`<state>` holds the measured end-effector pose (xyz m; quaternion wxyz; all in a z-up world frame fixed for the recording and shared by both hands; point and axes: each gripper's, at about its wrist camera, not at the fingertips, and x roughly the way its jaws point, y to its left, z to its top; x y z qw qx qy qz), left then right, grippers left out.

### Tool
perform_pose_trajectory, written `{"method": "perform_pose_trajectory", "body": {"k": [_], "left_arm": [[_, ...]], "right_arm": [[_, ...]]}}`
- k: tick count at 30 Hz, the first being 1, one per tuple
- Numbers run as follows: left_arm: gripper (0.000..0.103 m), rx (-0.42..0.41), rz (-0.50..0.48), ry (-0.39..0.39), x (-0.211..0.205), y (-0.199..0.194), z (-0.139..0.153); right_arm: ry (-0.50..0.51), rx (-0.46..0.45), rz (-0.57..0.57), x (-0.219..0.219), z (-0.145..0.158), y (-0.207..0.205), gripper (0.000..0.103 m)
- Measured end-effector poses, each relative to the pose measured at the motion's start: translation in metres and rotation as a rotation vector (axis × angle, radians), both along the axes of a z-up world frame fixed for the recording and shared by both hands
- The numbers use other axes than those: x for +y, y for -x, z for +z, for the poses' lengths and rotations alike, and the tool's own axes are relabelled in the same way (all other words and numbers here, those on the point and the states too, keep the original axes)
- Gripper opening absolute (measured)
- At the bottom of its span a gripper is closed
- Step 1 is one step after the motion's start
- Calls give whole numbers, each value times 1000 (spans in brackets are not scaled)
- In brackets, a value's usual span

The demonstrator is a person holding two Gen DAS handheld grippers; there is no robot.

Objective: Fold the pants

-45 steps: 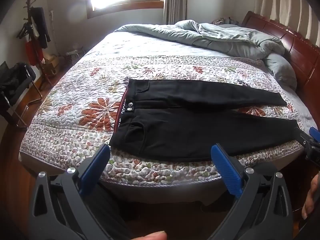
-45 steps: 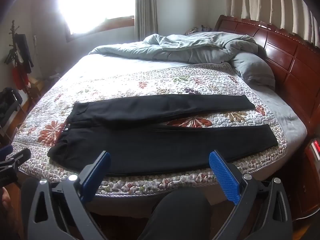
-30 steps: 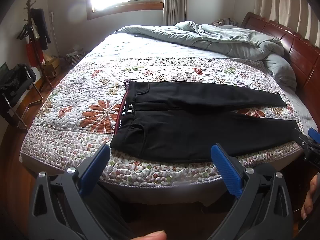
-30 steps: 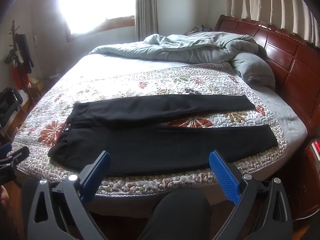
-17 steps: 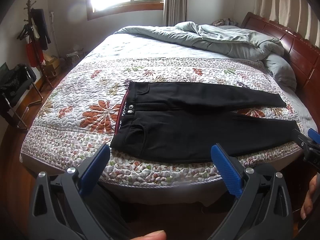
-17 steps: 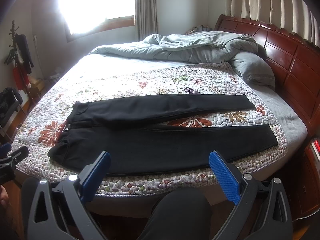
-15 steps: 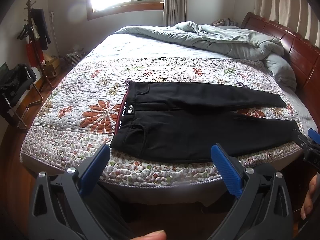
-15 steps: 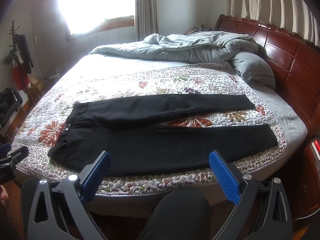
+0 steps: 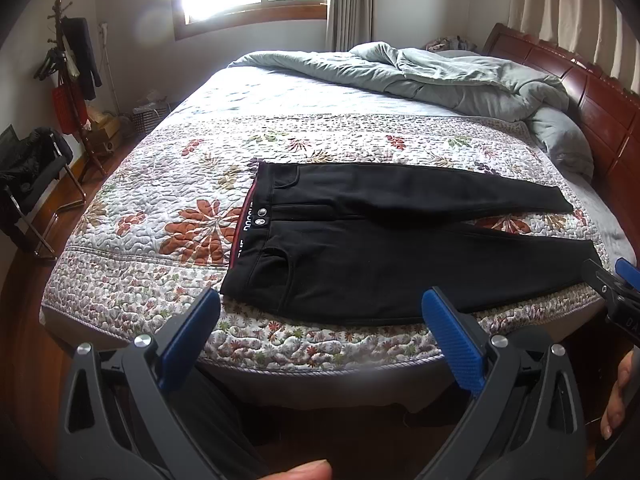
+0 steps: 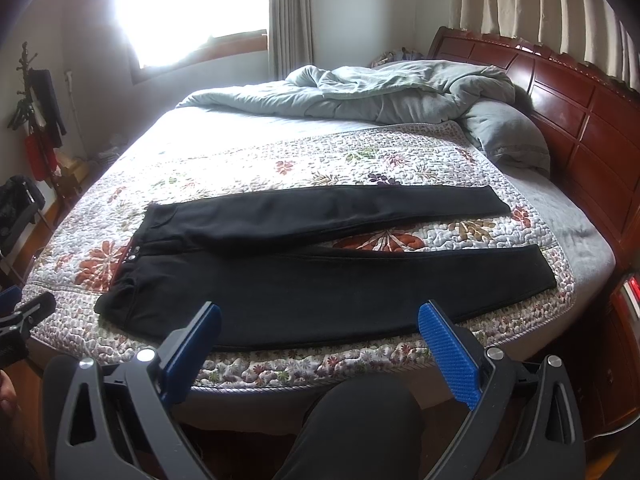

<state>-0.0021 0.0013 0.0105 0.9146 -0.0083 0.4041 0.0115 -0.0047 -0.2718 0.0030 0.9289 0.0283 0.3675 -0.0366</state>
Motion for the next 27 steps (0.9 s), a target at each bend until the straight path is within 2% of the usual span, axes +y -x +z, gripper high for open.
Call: {"method": "perform_pose_trajectory", "body": {"k": [27], "left_arm": [[100,12,-2,-3,4,-5,-7]], "right_arm": [[0,12,-2,0,-8,-5,99]]}}
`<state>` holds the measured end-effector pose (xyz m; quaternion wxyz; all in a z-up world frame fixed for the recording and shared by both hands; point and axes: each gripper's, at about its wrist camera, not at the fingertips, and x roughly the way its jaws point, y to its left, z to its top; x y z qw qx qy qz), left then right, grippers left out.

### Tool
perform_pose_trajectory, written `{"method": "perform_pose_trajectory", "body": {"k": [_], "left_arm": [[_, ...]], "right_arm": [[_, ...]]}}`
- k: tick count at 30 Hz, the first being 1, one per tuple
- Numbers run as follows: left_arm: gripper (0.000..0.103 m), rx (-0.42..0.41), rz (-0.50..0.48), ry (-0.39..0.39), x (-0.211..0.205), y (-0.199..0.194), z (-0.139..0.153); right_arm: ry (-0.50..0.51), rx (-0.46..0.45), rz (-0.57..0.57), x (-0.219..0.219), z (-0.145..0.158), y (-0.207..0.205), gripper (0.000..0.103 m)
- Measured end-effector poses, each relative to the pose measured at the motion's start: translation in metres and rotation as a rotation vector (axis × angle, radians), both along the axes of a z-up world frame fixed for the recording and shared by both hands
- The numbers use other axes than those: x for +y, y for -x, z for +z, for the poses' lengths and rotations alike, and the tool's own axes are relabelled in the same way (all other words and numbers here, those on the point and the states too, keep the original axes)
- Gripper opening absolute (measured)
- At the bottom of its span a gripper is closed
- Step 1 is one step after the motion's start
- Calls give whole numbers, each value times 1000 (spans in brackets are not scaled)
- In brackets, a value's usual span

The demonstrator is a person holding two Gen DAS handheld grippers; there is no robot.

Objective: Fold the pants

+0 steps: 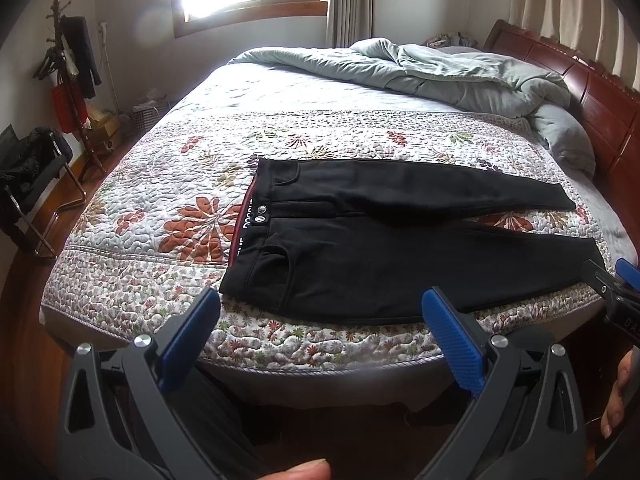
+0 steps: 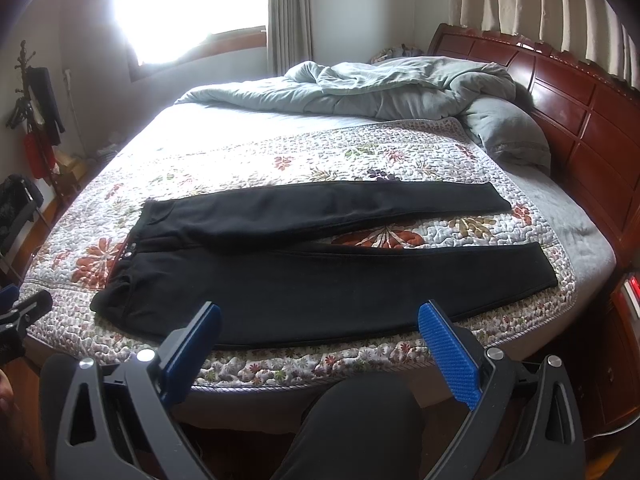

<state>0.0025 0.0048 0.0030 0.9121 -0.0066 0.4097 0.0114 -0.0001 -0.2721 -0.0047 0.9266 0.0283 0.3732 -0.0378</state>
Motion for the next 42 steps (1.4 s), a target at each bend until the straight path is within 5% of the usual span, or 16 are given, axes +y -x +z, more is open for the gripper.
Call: {"method": "perform_pose_trajectory", "body": {"k": [15,18,21,25,30,35,42], "left_arm": [[100,14,-4,-17,-2,-12,-7],[100,3,-128,-6,0,-22,-20],[100,129,-277,38,13,-48,-44],[100,164,-321,-37,50,-95,-56],[100,280,-317,-18,107,-194,-77],[100,378,-249,175,164,-309,-99],[100,418,-270,394,176,-402,-136]], "right_arm": [[9,23,35,1,-6,-17,99],[-66,39,189,-1,-8,-33,99],[-70,72,414,2,-14,-61,99],[182,156,536,7,-24,-116,99],[150,274,639,-12,-26,-209,99],[107,423,684,-29,-43,-301,99],[17,613,732,-40,-85,-403,99]]}}
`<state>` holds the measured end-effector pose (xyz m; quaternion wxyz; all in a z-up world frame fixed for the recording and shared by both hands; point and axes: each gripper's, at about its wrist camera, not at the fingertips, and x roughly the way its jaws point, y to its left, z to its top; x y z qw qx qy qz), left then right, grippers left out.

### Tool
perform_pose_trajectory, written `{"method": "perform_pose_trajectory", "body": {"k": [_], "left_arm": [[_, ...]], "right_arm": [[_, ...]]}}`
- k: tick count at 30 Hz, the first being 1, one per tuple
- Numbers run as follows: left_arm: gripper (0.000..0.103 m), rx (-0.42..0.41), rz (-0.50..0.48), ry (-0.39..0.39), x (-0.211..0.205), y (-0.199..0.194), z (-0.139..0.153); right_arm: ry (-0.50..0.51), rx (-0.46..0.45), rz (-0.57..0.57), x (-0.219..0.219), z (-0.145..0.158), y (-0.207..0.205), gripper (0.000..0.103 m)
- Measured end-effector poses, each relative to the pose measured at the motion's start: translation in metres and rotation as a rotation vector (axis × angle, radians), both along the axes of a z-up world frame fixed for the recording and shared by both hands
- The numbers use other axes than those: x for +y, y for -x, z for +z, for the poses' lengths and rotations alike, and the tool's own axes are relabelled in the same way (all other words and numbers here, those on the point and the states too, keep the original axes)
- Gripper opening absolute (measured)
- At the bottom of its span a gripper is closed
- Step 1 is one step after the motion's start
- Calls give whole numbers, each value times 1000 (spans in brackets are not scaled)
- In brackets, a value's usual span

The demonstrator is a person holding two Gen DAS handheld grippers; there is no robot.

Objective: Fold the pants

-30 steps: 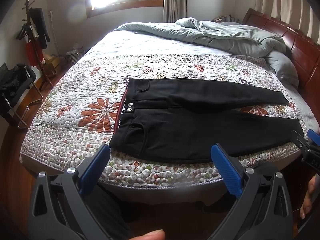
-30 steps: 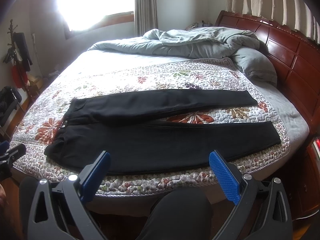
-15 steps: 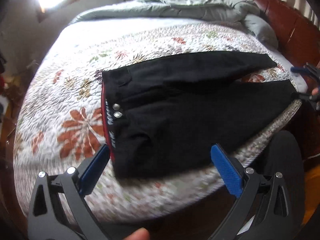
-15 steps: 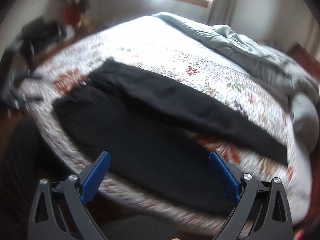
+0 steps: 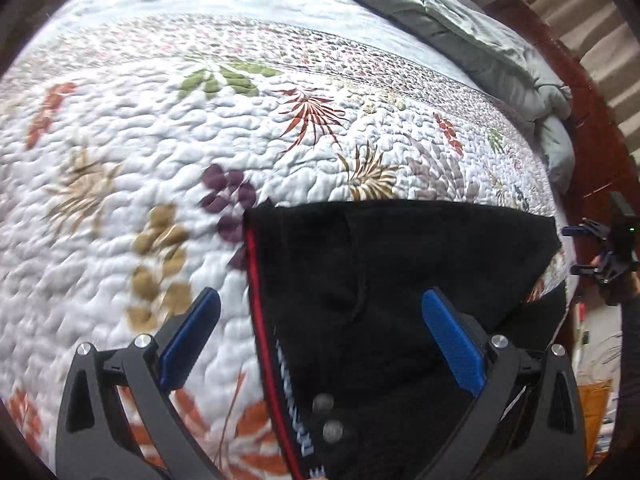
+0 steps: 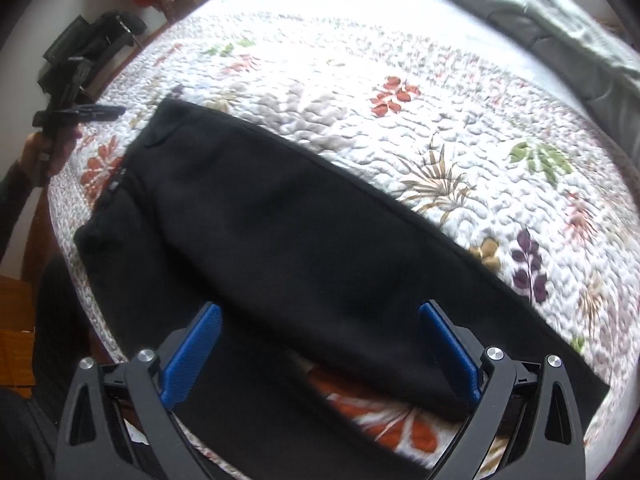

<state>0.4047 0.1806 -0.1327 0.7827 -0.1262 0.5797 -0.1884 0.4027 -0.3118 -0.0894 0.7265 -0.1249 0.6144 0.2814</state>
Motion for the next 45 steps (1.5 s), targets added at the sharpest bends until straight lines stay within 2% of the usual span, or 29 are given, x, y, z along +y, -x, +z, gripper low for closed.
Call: {"method": "perform_pose_trajectory", "body": {"k": [7,12,14,16,17,18,20,23,24,26,27,29,30,32,35,40,45], "left_arm": [[99,96,-51,-2,-8,-46,-55],[99,87,-151,16,-16,-46,-54],[97,92,-189,0,-19,-48,-56],[92,92,-208,-3,-20,-51,-57],[83,93,-205,-5,-19,-54,-58],[70,93,-201,-9,-18,-57,-59],[57,95,-189,-30,-15,-62,-61],[51,101,-191,-24,-10,-64,-63],[48,102,-193,-25,-9,-63,-63],[42,99,-197,-40,-7,-63,-62],[39,95,-197,-38,-5,-62,-61],[32,85,-206,-40,-6,-60,-58],[27,80,-211,-43,-6,-57,-56],[21,72,-220,-47,-11,-55,-52],[16,50,-228,-50,-15,-52,-44],[14,-4,-230,-50,-17,-41,-17],[12,-73,-241,-50,-18,-23,19]], "right_arm": [[26,108,54,-7,-36,-55,99],[47,169,78,-15,-60,-83,99],[43,206,82,-18,-70,-94,98],[42,229,99,-19,-77,-101,98],[43,234,102,-19,-79,-104,98],[41,247,104,-20,-84,-108,98],[44,271,115,-22,-92,-113,98],[46,304,141,-23,-99,-114,96],[51,306,150,-24,-100,-114,94],[39,324,151,-26,-100,-115,78],[36,333,150,-28,-98,-115,74],[46,336,146,-33,-95,-113,51],[46,340,143,-42,-94,-112,46],[62,336,147,-48,-90,-109,25],[87,316,152,-51,-79,-101,14],[103,260,142,-58,-49,-87,9],[117,174,138,-66,-7,-63,8]]}}
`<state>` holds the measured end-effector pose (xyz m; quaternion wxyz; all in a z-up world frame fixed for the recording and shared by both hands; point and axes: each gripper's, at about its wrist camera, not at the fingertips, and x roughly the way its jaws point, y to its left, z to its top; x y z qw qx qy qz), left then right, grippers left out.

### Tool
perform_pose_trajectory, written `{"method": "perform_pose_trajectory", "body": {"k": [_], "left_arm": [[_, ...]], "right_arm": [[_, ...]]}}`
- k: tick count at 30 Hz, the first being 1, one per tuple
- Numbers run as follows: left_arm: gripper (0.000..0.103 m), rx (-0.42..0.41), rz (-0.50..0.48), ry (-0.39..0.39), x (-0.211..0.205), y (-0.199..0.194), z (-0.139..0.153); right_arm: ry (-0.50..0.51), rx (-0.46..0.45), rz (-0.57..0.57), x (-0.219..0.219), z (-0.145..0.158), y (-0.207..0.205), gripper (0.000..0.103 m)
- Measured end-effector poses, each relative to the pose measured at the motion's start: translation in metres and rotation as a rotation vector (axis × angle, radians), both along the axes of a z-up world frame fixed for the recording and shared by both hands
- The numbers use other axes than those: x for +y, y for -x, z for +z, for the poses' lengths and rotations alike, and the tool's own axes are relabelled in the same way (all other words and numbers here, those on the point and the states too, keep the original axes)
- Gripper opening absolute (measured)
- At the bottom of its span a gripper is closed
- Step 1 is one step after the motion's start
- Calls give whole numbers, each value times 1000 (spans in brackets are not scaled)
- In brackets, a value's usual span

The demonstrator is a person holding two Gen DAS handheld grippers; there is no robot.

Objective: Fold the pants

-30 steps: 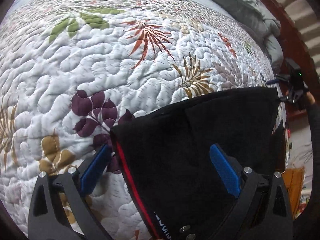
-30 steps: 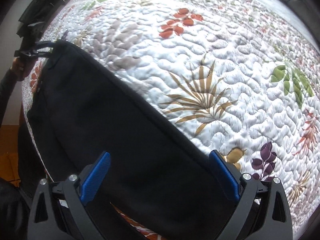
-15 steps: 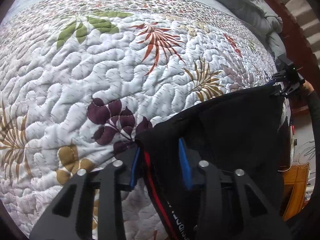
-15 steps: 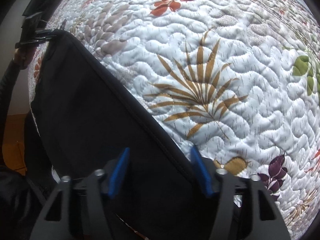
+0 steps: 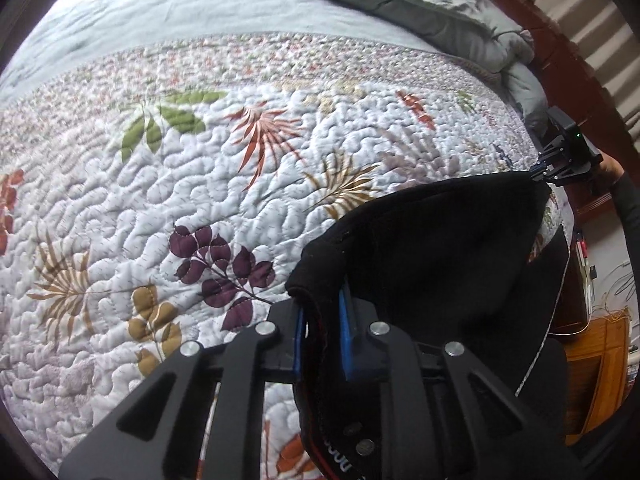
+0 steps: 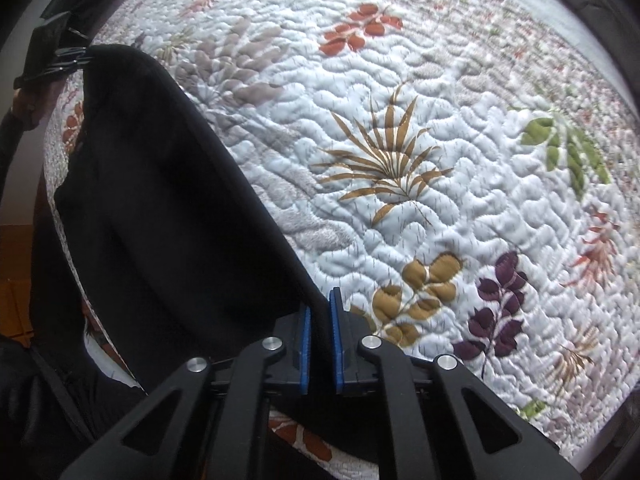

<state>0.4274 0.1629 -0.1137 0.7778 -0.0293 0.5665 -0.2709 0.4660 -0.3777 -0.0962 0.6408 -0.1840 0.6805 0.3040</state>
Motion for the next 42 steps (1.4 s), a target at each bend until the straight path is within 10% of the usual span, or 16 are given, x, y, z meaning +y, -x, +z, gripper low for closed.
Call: {"method": "perform_pose_trajectory", "body": {"k": [17,42], "left_arm": [[10,-201,-125,14,-13,136,87],[11,-140,-307,-153,-14,283,-7]], "right_arm": [[55,-366,19,16,86,160,7],[206,-554,-136,35,-26,328,8]]}}
